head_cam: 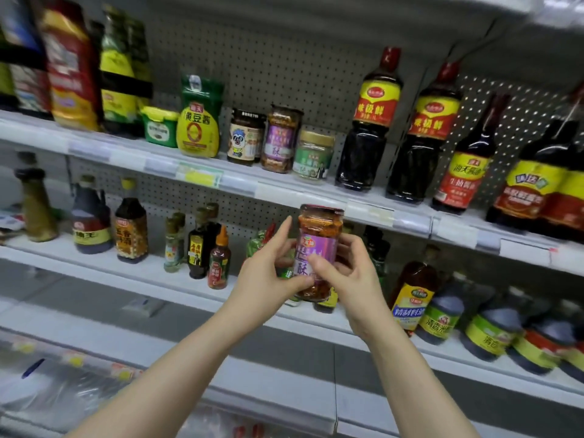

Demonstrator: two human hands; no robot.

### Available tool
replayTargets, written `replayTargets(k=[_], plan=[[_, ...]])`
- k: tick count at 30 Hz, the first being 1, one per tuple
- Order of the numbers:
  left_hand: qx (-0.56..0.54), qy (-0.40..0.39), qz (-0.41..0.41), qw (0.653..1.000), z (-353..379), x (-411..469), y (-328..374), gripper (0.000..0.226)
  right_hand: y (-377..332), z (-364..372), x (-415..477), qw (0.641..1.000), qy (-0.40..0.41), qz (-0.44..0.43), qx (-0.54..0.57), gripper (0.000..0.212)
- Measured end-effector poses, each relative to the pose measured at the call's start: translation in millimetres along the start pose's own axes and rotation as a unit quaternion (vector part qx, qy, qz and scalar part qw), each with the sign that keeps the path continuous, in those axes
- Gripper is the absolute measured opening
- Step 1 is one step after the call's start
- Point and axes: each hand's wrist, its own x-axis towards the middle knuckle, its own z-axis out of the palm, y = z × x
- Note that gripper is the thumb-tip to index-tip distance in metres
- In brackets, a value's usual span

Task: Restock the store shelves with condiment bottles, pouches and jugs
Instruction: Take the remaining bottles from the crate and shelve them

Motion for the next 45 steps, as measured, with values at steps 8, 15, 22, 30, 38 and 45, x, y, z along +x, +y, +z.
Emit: replayTargets(k=[8,15,22,30,38,45], plan=[[-0.063,-0.035,0.029,0.997,-44,69,26,0.071,-48,24,68,0.999,0.000,-0.046,0.023,0.046],[-0.038,0.016,0.095,0.995,-84,130,31,0.081,-81,55,126,0.991,-0.002,-0.107,-0.086,0.035],[0.002,0.049,0.144,0.988,-106,180,22,0.084,-89,79,173,0.979,0.051,-0.137,-0.141,0.036],[0.077,0.076,0.153,0.982,-115,212,1,0.086,-85,96,200,0.961,0.113,-0.140,-0.210,0.044],[0.108,0.080,0.147,0.980,-115,220,-8,0.087,-79,104,207,0.960,0.119,-0.122,-0.223,0.040],[0.132,0.072,0.162,0.975,-114,224,-9,0.086,-79,107,207,0.956,0.118,-0.131,-0.236,0.052]])
